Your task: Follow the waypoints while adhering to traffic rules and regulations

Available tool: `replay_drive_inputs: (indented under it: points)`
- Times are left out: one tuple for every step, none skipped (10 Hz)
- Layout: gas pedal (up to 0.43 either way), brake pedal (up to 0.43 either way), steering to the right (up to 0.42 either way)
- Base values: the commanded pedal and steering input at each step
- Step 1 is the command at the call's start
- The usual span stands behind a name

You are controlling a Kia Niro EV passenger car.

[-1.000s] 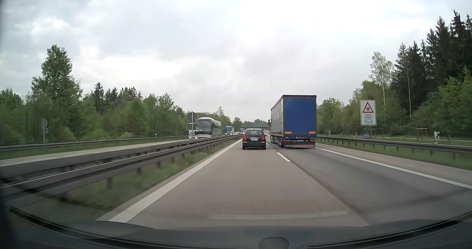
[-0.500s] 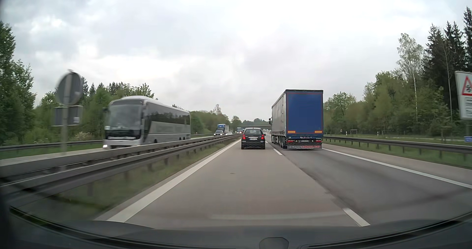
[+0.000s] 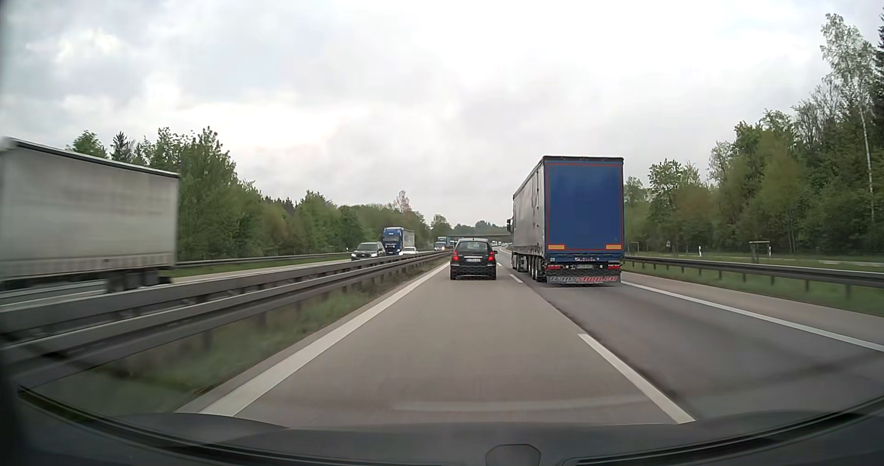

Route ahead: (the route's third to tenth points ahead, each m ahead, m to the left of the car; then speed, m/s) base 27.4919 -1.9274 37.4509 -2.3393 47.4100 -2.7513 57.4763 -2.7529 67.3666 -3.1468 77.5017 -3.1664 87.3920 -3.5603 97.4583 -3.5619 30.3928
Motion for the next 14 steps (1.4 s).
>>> replay_drive_inputs:
  points:
    - [0.26, 0.0, -0.001]
    - [0.228, 0.0, -0.001]
    - [0.189, 0.0, -0.001]
    - [0.177, 0.0, -0.001]
    - [0.177, 0.0, -0.001]
    - [0.177, 0.0, -0.001]
    - [0.169, 0.0, -0.001]
    - [0.169, 0.0, 0.0]
    - [0.169, 0.0, 0.0]
    - [0.169, 0.0, 0.0]
    - [0.169, 0.0, 0.0]
    - [0.169, 0.0, 0.0]
    - [0.169, 0.0, 0.0]
    - [0.169, 0.0, 0.0]
